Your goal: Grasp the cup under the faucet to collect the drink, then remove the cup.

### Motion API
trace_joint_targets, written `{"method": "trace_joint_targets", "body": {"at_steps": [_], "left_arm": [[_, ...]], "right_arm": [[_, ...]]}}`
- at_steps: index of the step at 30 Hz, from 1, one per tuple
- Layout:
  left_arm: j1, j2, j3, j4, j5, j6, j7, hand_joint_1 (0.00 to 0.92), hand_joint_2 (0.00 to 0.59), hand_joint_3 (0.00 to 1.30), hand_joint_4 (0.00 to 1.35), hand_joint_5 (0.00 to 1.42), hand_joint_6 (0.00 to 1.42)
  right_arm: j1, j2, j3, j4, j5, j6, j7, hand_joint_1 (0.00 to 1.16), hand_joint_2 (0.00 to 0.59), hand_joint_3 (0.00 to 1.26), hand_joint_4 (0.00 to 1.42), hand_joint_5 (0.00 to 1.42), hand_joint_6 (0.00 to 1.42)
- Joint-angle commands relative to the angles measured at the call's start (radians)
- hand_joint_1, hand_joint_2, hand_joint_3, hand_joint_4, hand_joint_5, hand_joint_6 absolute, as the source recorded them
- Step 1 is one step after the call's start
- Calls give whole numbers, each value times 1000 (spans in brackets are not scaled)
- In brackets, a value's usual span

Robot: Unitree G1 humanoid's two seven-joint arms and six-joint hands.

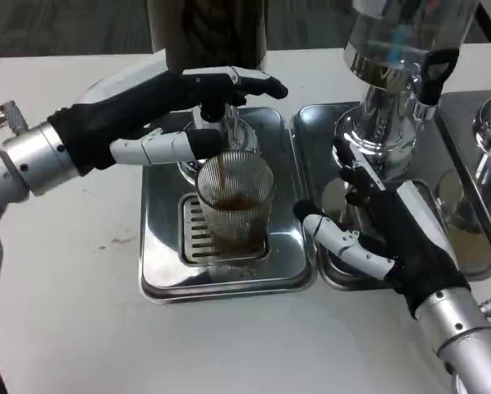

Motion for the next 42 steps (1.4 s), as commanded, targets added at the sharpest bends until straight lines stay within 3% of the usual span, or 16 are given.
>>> {"method": "trace_joint_targets", "body": {"at_steps": [1, 42], "left_arm": [[37, 9, -16, 0, 29, 5, -24, 0, 57, 251, 137, 130, 203], [139, 88, 189, -100, -95, 64, 11, 0, 69, 280, 181, 167, 223]], "right_arm": [[-33, 10, -2, 24, 21, 9, 6, 459, 241, 0, 0, 40, 95], [-225, 34, 26, 253, 84, -40, 48, 471, 256, 0, 0, 55, 109]]}}
